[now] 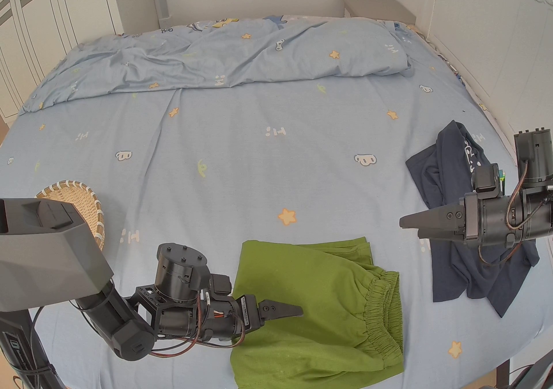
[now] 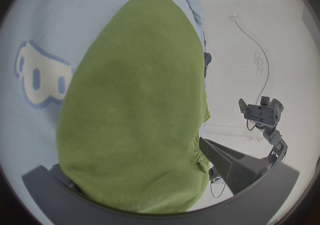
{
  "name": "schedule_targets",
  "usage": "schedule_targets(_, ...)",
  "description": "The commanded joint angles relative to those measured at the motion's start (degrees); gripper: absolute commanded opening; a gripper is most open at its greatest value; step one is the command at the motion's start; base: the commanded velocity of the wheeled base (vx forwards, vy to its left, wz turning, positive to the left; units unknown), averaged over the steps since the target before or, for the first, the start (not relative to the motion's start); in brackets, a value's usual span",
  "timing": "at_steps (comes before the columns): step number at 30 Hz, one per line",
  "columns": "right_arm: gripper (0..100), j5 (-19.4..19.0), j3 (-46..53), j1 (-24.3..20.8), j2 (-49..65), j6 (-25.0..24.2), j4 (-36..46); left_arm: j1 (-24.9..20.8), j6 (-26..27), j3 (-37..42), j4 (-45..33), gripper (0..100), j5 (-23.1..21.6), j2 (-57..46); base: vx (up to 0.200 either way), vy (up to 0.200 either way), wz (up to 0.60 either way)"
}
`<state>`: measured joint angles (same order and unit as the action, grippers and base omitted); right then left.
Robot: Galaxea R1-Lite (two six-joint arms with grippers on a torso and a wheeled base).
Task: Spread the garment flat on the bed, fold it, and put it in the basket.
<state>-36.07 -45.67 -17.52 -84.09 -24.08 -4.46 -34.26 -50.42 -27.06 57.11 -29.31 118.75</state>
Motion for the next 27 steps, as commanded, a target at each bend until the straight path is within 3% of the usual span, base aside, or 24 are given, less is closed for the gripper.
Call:
schedule_targets(1, 100, -0.14, -0.48, 0.82, -0.11, -0.01, -0.11, -0.2, -0.56, -0.27, 1.42, 100, 0.04, 1.84, 0.0, 0.0, 0.0)
schedule_targets(4, 100, -0.14, -0.56, 1.17, -0.28, 0.08, -0.2, -0.37, -0.64, -0.71, 1.25, 100, -0.05, 1.93, 0.0, 0.0, 0.0)
schedule_targets(5, 100, -0.14, -0.56, 1.17, -0.28, 0.08, -0.2, -0.37, -0.64, -0.71, 1.25, 0, -0.05, 1.93, 0.0, 0.0, 0.0)
schedule_targets(11, 100, -0.23, -1.53, 1.17, -0.46, -0.09, -0.02, 0.24, -0.38, -0.27, 0.54, 0, -1.02, 1.31, 0.0, 0.0, 0.0)
schedule_targets(16, 100, -0.05, -10.23, 1.26, -3.8, -0.71, 5.78, 7.62, -0.38, -0.01, -7.37, 0, -12.79, -10.91, 0.0, 0.0, 0.0)
schedule_targets(17, 100, -0.05, -10.23, 1.26, -3.8, -0.71, 5.78, 7.62, -0.38, -0.01, -7.37, 0, -12.79, -10.91, 0.0, 0.0, 0.0)
schedule_targets(18, 100, 0.04, -13.4, 1.17, -3.89, -0.53, 9.03, 10.35, -0.38, -2.73, -12.82, 0, -17.19, -15.3, 0.0, 0.0, 0.0)
schedule_targets(19, 100, 0.04, -14.36, 1.17, -3.98, -0.53, 9.82, 11.4, -0.38, -4.4, -15.19, 0, -18.15, -16.97, 0.0, 0.0, 0.0)
schedule_targets(24, 100, -0.31, -14.8, 1.35, -3.98, -0.8, 10.44, 14.83, 0.15, -16.79, -31.54, 0, -18.51, -21.37, 0.0, 0.0, 0.0)
schedule_targets(27, 100, -0.14, -13.84, 1.61, -5.29, -0.53, 10.61, 16.15, 5.24, -24.09, -41.91, 0, -18.59, -21.1, 0.0, 0.0, 0.0)
